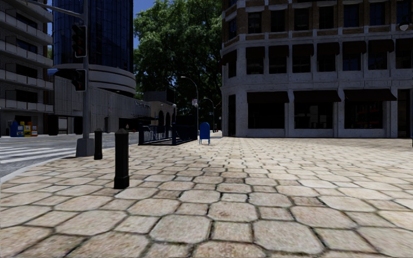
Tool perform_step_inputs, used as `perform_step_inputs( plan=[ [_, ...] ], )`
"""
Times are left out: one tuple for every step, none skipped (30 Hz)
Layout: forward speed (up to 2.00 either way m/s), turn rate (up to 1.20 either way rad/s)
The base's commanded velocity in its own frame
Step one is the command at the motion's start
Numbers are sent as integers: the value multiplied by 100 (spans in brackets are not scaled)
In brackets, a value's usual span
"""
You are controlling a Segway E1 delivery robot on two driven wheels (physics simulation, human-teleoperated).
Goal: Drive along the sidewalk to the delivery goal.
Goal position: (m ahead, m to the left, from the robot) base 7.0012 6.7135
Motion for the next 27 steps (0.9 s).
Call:
perform_step_inputs(
  plan=[
    [164, 0],
    [164, 0],
    [164, 0],
    [164, 0],
    [164, 0],
    [164, 0],
    [164, 0],
    [164, 0],
    [164, 0],
    [164, 0],
    [164, 0],
    [164, 0],
    [164, 0],
    [164, 0],
    [164, 0],
    [164, 0],
    [164, 0],
    [164, 0],
    [164, 0],
    [164, 0],
    [164, 0],
    [164, 0],
    [164, 0],
    [164, 0],
    [164, 0],
    [164, 0],
    [164, 0]
  ],
)
